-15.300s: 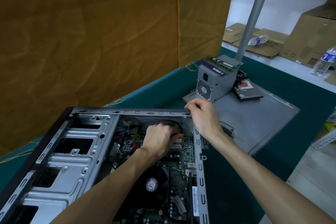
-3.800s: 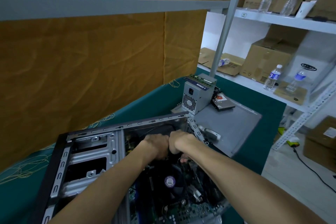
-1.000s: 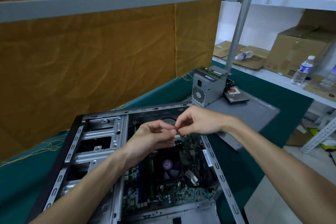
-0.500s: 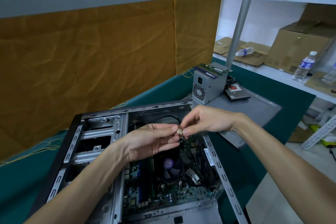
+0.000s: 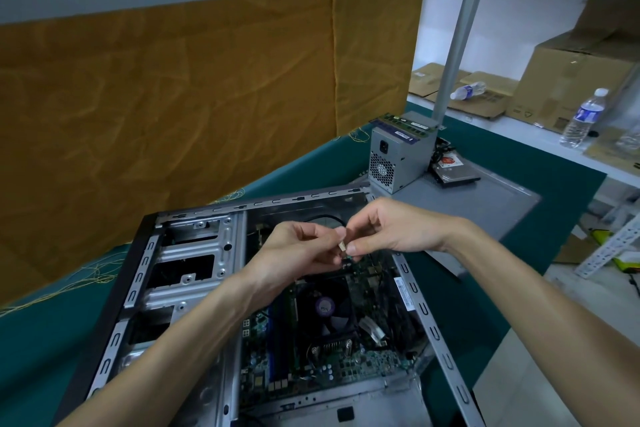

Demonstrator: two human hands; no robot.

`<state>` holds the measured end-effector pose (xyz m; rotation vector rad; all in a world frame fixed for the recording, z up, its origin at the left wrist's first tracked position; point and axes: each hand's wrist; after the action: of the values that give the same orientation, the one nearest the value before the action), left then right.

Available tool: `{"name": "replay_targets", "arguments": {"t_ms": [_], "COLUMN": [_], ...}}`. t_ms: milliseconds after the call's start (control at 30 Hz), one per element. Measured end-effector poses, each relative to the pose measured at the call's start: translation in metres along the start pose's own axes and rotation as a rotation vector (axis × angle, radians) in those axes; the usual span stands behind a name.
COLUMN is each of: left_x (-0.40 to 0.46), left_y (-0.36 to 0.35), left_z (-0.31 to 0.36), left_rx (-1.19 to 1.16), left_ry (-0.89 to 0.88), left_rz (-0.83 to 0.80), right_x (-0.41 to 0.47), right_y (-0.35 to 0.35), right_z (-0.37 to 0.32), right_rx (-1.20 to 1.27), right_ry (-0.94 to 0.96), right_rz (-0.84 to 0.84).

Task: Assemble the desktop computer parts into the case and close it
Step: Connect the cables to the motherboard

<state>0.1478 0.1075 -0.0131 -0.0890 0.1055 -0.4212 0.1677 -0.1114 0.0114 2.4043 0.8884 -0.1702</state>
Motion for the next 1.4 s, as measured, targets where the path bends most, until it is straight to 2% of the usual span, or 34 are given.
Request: {"name": "replay_targets", "arguments": {"t_ms": [100,167,200,267,367,467,567,900,1200,1400], "left_x": [0.0,-0.001,-0.003,-0.005,-0.007,-0.009,-0.011,-0.011,-0.012,-0.013], "left_y": [0.005,0.014,0.017,0.021,0.02,0.02,0.02,0.019,0.019,0.02], "left_z": [-0.004,-0.01,-0.013,-0.02,-0.027,-0.028,-0.029,-0.028,-0.026,-0.026], "left_rx": [0.25,0.662,0.874,1.158,1.326,1.397,1.405,1.411,1.404,1.394], "left_ry": [-0.086,-0.197,-0.247,-0.266,-0.179,-0.171,-0.189,-0.187,-0.18,-0.175], "left_rz": [0.047,0.065,0.024,-0.156,-0.382,-0.428,-0.439,-0.449,-0.468,-0.467], "right_x": [0.003,0.01,0.017,0.032,0.055,0.076,0.084,0.092,0.091,0.088], "right_y": [-0.003,-0.005,-0.007,-0.012,-0.022,-0.033,-0.04,-0.038,-0.036,-0.038], "right_z": [-0.003,-0.01,-0.014,-0.024,-0.033,-0.026,-0.016,-0.013,-0.013,-0.013], "right_rx": [-0.022,-0.12,-0.227,-0.5,-0.791,-1.032,-1.149,-1.097,-1.073,-1.08], "right_ry": [-0.059,-0.102,-0.125,-0.192,-0.361,-0.516,-0.599,-0.799,-0.744,-0.741], "right_rz": [0.059,0.093,0.109,0.134,0.056,-0.049,-0.141,-0.277,-0.154,-0.143]}}
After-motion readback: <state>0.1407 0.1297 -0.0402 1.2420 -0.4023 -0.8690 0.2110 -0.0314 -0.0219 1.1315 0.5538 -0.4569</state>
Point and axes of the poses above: each hand's wrist, its own x-axis towards the middle knuckle, its own y-axis out of the back of the hand, z = x × y, and after that the axes turned 9 degrees about -y, right-handed
